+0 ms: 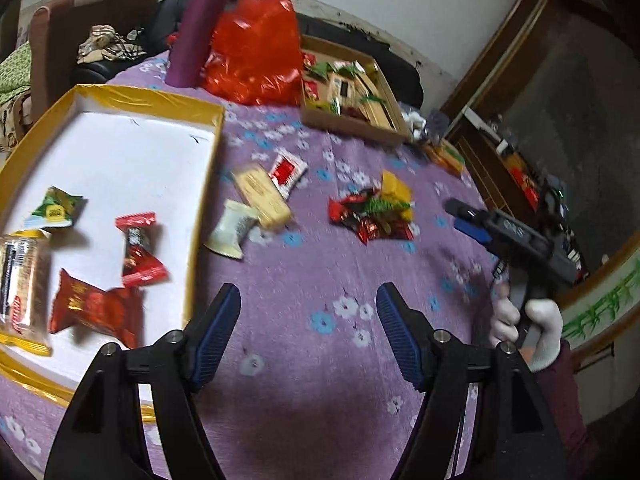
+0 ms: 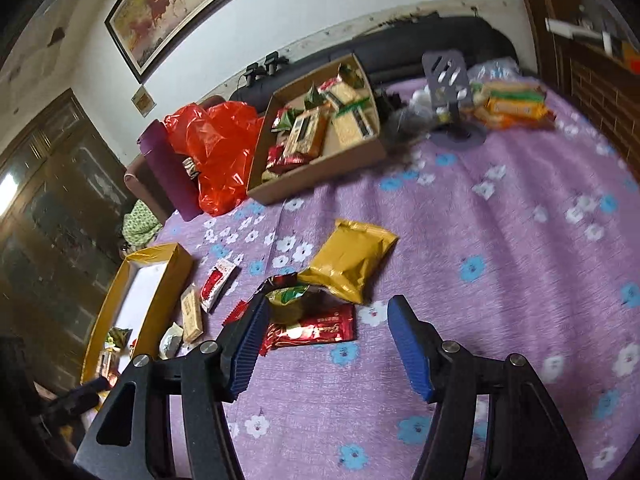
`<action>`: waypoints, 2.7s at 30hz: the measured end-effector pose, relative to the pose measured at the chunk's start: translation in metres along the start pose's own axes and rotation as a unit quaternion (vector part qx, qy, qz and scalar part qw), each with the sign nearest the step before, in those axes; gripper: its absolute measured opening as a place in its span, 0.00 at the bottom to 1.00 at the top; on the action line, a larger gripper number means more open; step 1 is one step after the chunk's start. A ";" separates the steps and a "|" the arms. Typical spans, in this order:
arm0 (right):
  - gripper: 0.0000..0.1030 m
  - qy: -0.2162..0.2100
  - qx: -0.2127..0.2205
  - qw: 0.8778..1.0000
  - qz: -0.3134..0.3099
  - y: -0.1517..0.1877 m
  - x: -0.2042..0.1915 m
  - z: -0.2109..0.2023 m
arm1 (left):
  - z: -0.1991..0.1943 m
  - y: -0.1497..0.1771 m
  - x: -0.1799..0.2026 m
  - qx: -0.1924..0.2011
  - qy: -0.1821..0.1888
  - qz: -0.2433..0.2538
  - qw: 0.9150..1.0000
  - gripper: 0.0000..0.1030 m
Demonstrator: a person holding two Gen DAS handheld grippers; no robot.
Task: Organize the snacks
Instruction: 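Grasp a green snack bag with the left tool while the right tool grasps a red chocolate bar, then move both snacks over the tray and open both tools to drop them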
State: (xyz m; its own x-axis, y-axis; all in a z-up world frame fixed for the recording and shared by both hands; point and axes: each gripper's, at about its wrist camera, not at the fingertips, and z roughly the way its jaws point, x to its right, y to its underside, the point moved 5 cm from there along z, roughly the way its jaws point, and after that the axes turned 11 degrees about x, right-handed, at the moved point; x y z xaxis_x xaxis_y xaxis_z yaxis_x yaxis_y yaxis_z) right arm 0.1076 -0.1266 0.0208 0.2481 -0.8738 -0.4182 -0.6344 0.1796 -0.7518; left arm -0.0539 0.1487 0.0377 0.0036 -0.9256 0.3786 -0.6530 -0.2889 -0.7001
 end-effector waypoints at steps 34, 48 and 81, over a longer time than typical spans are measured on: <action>0.45 -0.010 -0.100 0.988 -0.120 0.037 -0.033 0.082 | -0.006 0.028 -0.005 -0.015 -0.007 0.004 1.000 0.68; 0.32 0.059 -0.063 0.975 -0.206 0.069 -0.064 0.064 | 0.015 0.034 0.022 -0.035 -0.021 0.045 0.998 0.68; 0.27 -0.001 -0.022 0.991 -0.129 0.050 -0.044 0.036 | 0.094 0.027 0.044 -0.020 -0.065 0.146 0.987 0.30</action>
State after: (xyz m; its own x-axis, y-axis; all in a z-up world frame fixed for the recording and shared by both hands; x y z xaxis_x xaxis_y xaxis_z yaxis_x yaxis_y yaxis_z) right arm 0.0914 -0.0630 -0.0168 0.4082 -0.8869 -0.2164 -0.5813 -0.0697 -0.8107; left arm 0.0003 0.0771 -0.0215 -0.0944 -0.9922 0.0816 -0.6704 0.0028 -0.7420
